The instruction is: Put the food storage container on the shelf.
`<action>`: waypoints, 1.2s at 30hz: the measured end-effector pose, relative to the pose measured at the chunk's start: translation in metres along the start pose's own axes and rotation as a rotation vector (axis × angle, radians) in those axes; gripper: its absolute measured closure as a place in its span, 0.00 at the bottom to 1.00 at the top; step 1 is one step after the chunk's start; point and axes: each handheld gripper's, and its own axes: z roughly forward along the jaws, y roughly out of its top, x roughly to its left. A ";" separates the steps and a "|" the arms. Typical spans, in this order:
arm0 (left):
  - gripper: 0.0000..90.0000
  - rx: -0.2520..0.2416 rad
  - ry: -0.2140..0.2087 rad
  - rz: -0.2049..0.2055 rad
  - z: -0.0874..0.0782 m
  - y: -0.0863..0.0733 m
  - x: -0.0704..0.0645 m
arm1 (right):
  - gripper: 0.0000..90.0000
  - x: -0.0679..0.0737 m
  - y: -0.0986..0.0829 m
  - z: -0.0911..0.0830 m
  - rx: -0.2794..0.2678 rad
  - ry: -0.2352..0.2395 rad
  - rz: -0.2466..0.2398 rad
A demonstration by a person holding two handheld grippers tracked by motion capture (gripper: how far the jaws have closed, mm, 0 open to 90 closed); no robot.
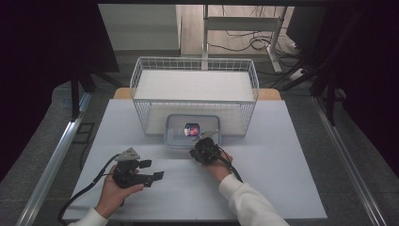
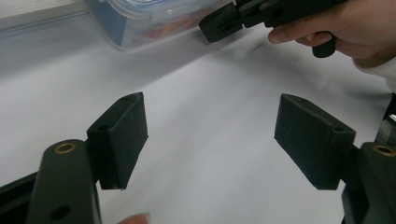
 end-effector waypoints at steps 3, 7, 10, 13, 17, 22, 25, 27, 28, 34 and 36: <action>0.28 0.003 -0.003 -0.001 0.000 0.000 0.000 | 0.99 0.000 0.001 -0.001 -0.016 0.005 0.005; 0.28 0.003 0.005 0.000 -0.001 0.000 0.000 | 0.99 -0.002 0.006 -0.004 -0.037 -0.007 0.012; 0.27 0.011 0.013 0.003 0.001 0.000 0.000 | 0.99 -0.006 0.011 -0.007 -0.058 0.009 0.044; 0.27 0.019 0.019 0.010 0.002 -0.001 0.000 | 0.99 -0.007 0.013 -0.006 -0.064 0.001 0.050; 0.27 0.021 0.019 0.009 0.002 -0.001 0.001 | 0.99 -0.012 0.017 -0.002 -0.075 -0.005 0.064; 0.27 0.025 0.019 0.007 0.002 -0.001 0.000 | 0.99 -0.022 0.024 0.005 -0.082 -0.015 0.082; 0.27 0.024 0.008 -0.001 0.002 -0.001 0.001 | 0.99 -0.024 0.026 0.007 -0.082 -0.019 0.083; 0.27 0.025 0.008 -0.003 0.002 -0.001 0.001 | 0.99 -0.027 0.029 0.009 -0.084 -0.024 0.094; 0.27 0.027 0.012 -0.001 0.002 -0.001 0.001 | 0.99 -0.029 0.030 0.010 -0.084 -0.028 0.098; 0.27 0.031 0.018 -0.001 0.002 -0.001 0.002 | 0.99 -0.037 0.036 0.013 -0.090 -0.046 0.117; 0.27 0.032 0.016 -0.002 0.002 -0.001 0.002 | 0.99 -0.040 0.039 0.015 -0.093 -0.044 0.128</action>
